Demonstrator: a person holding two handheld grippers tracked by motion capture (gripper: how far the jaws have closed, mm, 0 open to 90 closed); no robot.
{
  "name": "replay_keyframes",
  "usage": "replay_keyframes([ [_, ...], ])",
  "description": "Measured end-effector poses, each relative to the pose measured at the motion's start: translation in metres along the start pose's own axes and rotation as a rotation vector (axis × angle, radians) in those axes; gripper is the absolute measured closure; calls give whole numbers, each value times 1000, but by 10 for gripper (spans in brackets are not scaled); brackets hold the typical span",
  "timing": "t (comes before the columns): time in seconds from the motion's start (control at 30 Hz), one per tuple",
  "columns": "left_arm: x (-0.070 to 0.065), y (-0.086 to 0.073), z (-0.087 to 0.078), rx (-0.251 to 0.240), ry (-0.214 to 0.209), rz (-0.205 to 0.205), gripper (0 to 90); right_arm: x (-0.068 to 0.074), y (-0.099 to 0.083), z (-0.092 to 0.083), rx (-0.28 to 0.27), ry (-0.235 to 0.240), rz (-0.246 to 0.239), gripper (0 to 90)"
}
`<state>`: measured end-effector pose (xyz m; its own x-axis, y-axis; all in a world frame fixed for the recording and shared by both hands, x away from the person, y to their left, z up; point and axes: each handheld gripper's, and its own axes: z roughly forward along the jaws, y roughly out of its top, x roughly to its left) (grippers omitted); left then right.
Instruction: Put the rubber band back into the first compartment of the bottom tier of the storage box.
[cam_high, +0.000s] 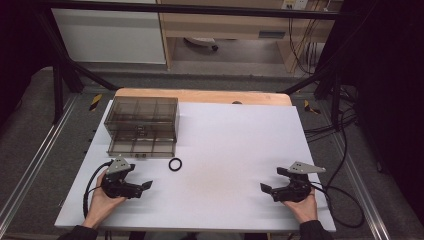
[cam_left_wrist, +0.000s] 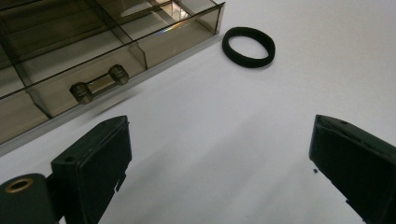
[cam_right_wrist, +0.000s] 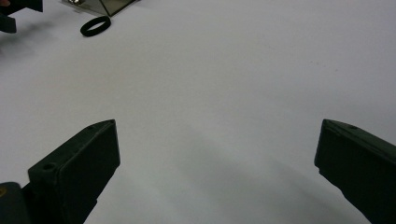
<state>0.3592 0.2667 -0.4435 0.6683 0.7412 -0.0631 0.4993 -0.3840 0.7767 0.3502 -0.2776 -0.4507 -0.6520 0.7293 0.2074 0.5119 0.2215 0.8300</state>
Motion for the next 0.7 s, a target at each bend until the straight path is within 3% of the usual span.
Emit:
replay_keyframes([
  [0.7, -13, 12, 11, 23, -11, 25, 56, 0, 0, 0, 5, -2, -1, 7],
])
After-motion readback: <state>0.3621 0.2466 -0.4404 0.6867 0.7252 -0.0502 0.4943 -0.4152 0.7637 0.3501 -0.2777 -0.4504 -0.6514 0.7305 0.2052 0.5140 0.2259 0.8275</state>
